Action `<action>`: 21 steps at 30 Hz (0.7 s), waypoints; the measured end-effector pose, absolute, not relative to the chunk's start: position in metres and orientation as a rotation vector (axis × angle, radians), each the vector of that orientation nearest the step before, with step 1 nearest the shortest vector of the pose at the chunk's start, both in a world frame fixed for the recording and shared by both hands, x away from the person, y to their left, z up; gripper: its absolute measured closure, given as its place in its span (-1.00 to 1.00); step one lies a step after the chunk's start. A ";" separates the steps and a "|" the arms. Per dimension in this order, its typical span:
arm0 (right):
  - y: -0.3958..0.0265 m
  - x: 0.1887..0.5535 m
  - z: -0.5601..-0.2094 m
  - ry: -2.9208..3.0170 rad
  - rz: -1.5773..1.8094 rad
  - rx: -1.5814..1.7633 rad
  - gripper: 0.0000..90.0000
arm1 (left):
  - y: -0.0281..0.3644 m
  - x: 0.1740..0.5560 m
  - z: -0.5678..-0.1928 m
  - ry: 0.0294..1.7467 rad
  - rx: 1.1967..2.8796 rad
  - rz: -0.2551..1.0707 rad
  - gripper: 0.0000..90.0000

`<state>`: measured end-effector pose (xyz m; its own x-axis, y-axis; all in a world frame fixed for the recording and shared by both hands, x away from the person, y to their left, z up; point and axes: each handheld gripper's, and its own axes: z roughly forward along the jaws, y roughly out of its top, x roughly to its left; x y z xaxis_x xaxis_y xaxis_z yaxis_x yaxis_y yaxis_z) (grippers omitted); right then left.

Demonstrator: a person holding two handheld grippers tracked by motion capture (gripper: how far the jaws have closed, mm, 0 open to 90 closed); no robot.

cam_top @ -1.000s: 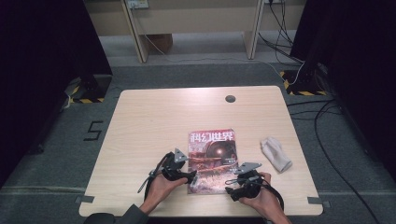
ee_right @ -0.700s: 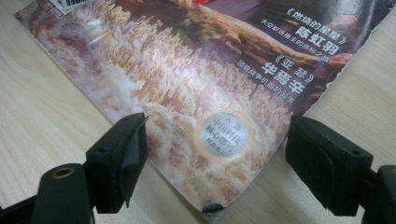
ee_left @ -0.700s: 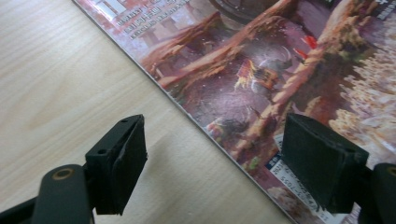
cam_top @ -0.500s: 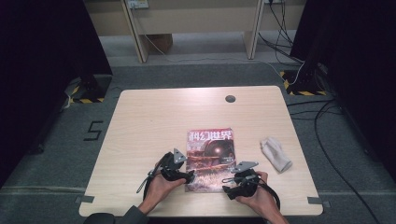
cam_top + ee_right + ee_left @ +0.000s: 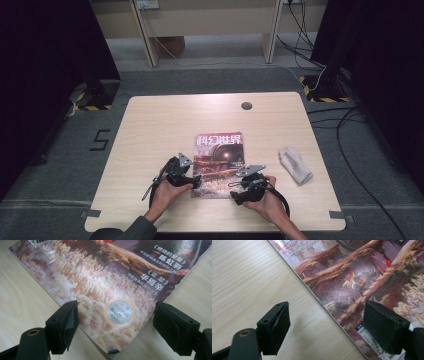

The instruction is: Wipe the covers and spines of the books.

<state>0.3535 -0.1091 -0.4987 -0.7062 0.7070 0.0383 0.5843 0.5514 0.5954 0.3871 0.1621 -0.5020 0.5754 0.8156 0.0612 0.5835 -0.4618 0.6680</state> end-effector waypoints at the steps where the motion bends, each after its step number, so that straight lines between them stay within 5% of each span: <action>1: -0.108 0.354 -0.499 2.579 0.875 1.093 -0.52 | 0.163 0.388 -0.502 1.117 2.205 0.503 -0.53; 21: -0.164 0.365 -0.472 2.495 1.004 1.110 -0.23 | 0.180 0.359 -0.495 1.127 2.102 0.446 -0.52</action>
<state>0.3648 -0.1641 -0.4721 -0.6861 0.7249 0.0623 0.5658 0.4778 0.6720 0.3588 0.1798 -0.4950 0.5620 0.8268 -0.0253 0.5858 -0.3762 0.7178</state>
